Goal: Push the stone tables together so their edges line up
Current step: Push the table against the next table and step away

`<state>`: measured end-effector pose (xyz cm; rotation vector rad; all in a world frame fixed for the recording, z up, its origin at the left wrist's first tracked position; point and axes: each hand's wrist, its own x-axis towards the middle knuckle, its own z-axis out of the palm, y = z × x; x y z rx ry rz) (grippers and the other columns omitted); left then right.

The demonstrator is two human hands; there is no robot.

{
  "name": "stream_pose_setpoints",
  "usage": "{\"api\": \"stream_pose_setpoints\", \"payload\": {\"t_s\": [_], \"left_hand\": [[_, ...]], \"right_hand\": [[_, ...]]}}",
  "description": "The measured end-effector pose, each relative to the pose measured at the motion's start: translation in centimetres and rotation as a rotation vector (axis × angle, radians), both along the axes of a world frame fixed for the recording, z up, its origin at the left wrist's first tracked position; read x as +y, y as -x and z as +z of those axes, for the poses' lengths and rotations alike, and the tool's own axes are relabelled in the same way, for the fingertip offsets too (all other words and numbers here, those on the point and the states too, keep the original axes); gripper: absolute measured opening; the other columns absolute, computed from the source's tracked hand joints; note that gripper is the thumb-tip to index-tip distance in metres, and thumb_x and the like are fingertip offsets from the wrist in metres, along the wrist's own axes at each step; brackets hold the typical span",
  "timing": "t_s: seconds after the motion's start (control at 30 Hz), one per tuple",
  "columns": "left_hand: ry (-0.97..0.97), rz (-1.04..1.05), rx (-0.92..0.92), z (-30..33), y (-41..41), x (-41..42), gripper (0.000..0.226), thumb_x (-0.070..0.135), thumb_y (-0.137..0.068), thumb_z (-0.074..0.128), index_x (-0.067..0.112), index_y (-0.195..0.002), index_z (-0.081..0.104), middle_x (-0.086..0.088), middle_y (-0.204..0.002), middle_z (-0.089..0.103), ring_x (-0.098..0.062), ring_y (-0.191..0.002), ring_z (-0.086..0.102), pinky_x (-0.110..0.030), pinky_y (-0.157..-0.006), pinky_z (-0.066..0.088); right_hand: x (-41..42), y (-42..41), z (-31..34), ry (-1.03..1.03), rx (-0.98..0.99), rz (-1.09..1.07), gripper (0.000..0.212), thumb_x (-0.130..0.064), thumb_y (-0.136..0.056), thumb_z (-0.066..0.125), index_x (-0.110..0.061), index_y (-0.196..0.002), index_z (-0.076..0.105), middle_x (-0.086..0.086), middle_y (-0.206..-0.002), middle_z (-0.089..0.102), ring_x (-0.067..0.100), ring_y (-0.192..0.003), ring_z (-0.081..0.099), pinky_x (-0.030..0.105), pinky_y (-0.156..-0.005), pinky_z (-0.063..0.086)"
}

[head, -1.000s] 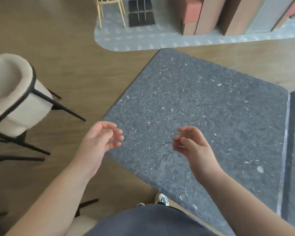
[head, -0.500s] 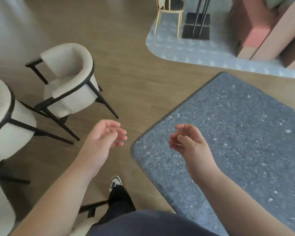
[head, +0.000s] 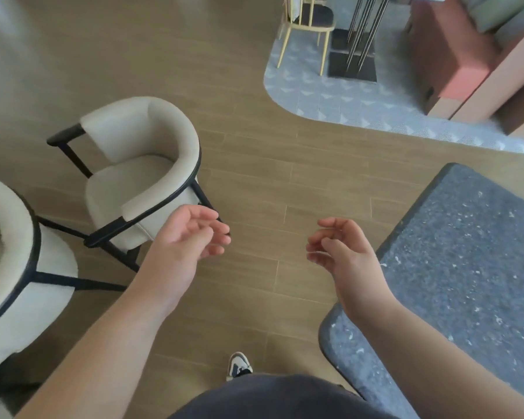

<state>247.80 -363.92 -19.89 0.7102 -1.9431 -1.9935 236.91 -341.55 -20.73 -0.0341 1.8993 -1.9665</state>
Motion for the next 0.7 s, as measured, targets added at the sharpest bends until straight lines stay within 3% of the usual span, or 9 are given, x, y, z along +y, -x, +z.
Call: {"api": "stream_pose_setpoints", "payload": {"t_s": [0.2, 0.3, 0.53, 0.7], "left_hand": [[-0.049, -0.044, 0.042, 0.7, 4.2, -4.2, 0.023, 0.012, -0.088, 0.051, 0.017, -0.104, 0.066, -0.007, -0.096, 0.075, -0.027, -0.090, 0.074, -0.034, -0.078, 0.062], [-0.039, -0.082, 0.034, 0.8, 7.8, -4.5, 0.022, 0.001, -0.096, 0.048, 0.011, -0.109, 0.063, -0.004, -0.093, 0.075, -0.024, -0.087, 0.073, -0.039, -0.080, 0.062], [0.027, -0.264, -0.009, 1.3, 20.5, -4.9, 0.026, -0.011, -0.101, 0.040, 0.005, -0.110, 0.059, 0.001, -0.086, 0.073, -0.019, -0.081, 0.072, -0.032, -0.075, 0.061], [0.087, -0.367, -0.012, 1.3, 30.2, -7.0, 0.025, -0.010, -0.102, 0.040, 0.005, -0.110, 0.059, -0.001, -0.088, 0.073, -0.021, -0.083, 0.071, -0.037, -0.080, 0.061]], "right_hand": [[-3.7, 3.0, 1.4, -0.018, 0.073, -0.032, 0.034, 0.012, -0.095, 0.037, -0.010, -0.111, 0.059, -0.005, -0.080, 0.068, 0.015, -0.077, 0.065, 0.035, -0.077, 0.055], [-3.9, 5.7, 1.7, -0.009, 0.082, -0.086, 0.034, 0.012, -0.096, 0.037, -0.009, -0.111, 0.059, -0.005, -0.079, 0.068, 0.014, -0.077, 0.065, 0.034, -0.076, 0.055], [-3.7, 13.3, 0.0, 0.013, 0.057, -0.290, 0.034, 0.011, -0.095, 0.038, -0.009, -0.113, 0.059, 0.000, -0.084, 0.067, 0.014, -0.078, 0.066, 0.040, -0.081, 0.057], [-4.7, 20.7, -1.0, 0.040, 0.056, -0.402, 0.033, 0.009, -0.096, 0.039, -0.011, -0.111, 0.061, -0.003, -0.083, 0.068, 0.014, -0.079, 0.067, 0.035, -0.077, 0.056]]}}
